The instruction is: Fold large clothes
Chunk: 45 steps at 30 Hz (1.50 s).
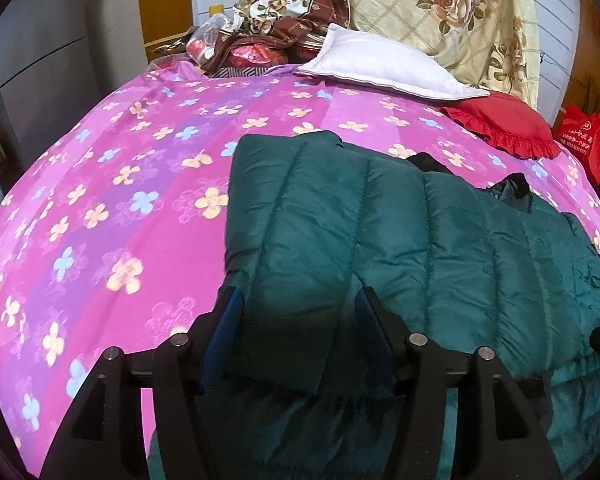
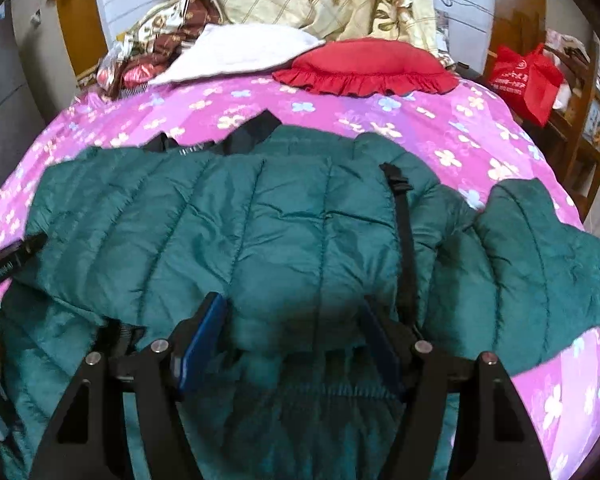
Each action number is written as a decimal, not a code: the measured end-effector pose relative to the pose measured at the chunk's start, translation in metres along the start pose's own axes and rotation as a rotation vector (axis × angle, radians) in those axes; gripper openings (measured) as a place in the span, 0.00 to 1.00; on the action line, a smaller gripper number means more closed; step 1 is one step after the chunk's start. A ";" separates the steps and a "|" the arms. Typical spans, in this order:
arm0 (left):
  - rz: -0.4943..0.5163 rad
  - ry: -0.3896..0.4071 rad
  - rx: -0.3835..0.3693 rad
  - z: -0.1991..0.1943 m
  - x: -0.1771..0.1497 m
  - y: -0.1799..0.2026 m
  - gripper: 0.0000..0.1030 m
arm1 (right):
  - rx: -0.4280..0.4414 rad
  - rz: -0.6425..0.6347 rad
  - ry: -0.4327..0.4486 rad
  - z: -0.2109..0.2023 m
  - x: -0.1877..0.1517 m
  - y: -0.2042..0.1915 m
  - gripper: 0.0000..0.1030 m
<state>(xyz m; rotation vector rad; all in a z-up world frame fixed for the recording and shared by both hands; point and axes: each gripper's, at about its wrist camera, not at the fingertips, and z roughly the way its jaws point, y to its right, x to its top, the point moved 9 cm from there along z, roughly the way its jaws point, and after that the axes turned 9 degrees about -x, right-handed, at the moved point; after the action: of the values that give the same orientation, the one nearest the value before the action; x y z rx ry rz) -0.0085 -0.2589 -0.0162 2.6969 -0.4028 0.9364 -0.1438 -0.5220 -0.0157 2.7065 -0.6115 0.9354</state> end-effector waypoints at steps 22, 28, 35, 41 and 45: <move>0.063 0.101 -0.117 -0.106 -0.021 0.075 0.40 | -0.026 0.040 0.092 -0.090 -0.020 0.038 0.82; 0.118 0.111 -0.120 -0.117 -0.027 0.104 0.40 | -0.046 0.061 0.091 -0.098 -0.030 0.060 0.85; 0.160 0.104 -0.136 -0.121 -0.035 0.136 0.40 | -0.054 0.074 0.100 -0.106 -0.037 0.081 0.85; 0.179 0.101 -0.140 -0.122 -0.038 0.153 0.40 | -0.067 0.090 0.105 -0.110 -0.041 0.100 0.85; 0.178 0.093 -0.148 -0.121 -0.042 0.160 0.40 | -0.074 0.106 0.102 -0.110 -0.045 0.112 0.85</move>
<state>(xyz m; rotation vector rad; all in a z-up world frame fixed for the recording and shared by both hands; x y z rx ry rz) -0.1628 -0.3608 0.0725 2.5049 -0.6741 1.0317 -0.2853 -0.5720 0.0482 2.5651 -0.7589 1.0469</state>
